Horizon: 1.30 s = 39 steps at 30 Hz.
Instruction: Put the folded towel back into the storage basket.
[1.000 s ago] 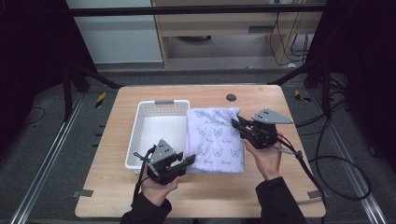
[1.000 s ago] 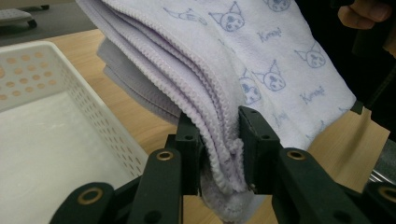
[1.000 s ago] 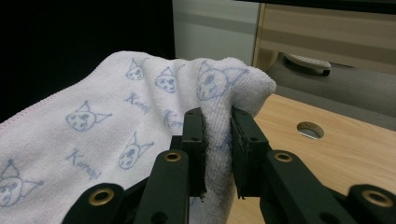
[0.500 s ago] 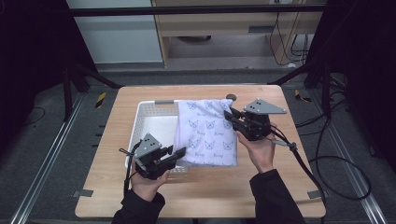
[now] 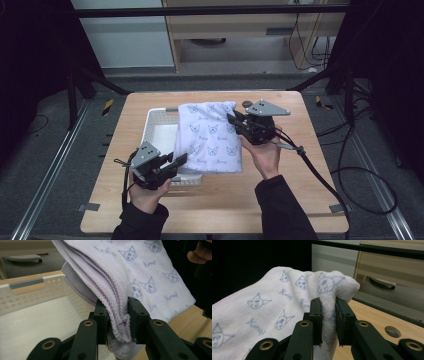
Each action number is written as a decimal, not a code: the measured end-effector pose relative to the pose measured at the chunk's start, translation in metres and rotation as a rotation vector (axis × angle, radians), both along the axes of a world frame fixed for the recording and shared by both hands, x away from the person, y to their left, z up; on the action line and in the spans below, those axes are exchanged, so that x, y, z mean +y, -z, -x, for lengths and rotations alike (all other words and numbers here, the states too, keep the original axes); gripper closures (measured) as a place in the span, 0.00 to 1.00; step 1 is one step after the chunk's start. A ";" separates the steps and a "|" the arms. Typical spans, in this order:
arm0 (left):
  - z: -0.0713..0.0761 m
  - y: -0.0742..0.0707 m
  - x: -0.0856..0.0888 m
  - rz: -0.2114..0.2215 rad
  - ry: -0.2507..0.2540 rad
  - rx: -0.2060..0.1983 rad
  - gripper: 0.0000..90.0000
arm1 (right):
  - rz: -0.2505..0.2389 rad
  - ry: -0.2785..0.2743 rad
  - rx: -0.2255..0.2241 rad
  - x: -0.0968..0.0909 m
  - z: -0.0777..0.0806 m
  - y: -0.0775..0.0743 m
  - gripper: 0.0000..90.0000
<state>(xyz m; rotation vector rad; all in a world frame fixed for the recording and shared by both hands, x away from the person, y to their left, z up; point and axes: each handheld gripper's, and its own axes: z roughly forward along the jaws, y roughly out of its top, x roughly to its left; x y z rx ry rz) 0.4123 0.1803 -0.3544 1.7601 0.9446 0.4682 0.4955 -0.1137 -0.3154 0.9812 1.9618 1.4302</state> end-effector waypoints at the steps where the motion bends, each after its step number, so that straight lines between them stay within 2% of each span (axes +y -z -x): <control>1: 0.000 0.000 0.002 -0.002 -0.005 -0.001 0.78 | -0.001 -0.004 0.000 0.002 -0.001 0.000 0.86; 5: 0.000 0.000 0.009 -0.005 -0.023 -0.005 0.78 | -0.024 -0.011 0.007 0.010 -0.005 0.003 0.86; 11: -0.002 0.003 0.017 -0.020 -0.043 0.001 0.78 | -0.008 -0.020 0.010 0.022 -0.010 0.005 0.86; 26: -0.007 0.007 0.049 -0.006 -0.117 0.006 0.78 | -0.009 -0.053 0.010 0.061 -0.027 0.006 0.86; 36: -0.013 0.009 0.067 -0.002 -0.156 0.020 0.78 | 0.010 -0.068 0.006 0.083 -0.038 0.008 0.86; 39: -0.015 0.011 0.072 -0.003 -0.165 0.026 0.78 | -0.008 -0.073 0.017 0.087 -0.041 0.012 0.86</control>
